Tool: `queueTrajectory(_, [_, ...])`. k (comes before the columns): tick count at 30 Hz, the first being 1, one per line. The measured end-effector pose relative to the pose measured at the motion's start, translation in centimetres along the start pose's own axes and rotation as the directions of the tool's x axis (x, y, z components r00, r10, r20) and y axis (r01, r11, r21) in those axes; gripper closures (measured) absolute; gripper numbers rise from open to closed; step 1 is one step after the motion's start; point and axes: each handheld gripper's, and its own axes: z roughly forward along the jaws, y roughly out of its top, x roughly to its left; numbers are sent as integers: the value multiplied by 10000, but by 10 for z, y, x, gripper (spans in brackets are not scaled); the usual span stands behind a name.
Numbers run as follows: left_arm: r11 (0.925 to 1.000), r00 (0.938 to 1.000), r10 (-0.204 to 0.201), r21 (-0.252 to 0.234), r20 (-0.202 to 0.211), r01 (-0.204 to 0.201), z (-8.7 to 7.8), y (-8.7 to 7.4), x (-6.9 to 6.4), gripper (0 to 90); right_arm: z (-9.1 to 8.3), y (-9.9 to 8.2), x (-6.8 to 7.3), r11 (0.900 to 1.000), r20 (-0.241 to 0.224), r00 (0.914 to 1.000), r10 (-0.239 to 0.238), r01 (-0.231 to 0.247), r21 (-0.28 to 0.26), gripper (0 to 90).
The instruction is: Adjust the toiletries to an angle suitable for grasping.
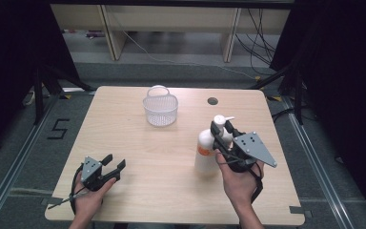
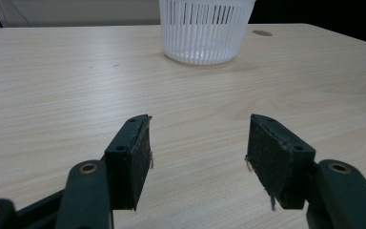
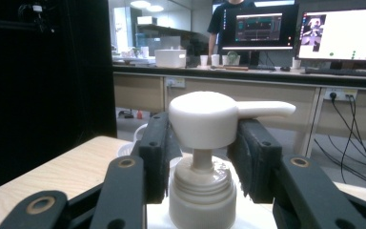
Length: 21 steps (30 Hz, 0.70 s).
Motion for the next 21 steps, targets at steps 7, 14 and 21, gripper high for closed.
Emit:
queueTrajectory(7, [10000, 10000, 14, -14, -22, -14, 0, 0, 0, 399, 2, 7, -2, 9998, -9, 9998, 197, -197, -23, 603])
queueTrajectory(14, [10000, 10000, 32, -57, 5, -32, 1, 0, -1, 400, 3, 15, -4, 9996, 39, 9999, 144, -143, -236, 603])
queueTrajectory(21, [10000, 10000, 35, 3, -18, -35, 1, 0, -1, 400, 6, 18, -5, 9990, 126, 9998, 163, -158, -417, 603])
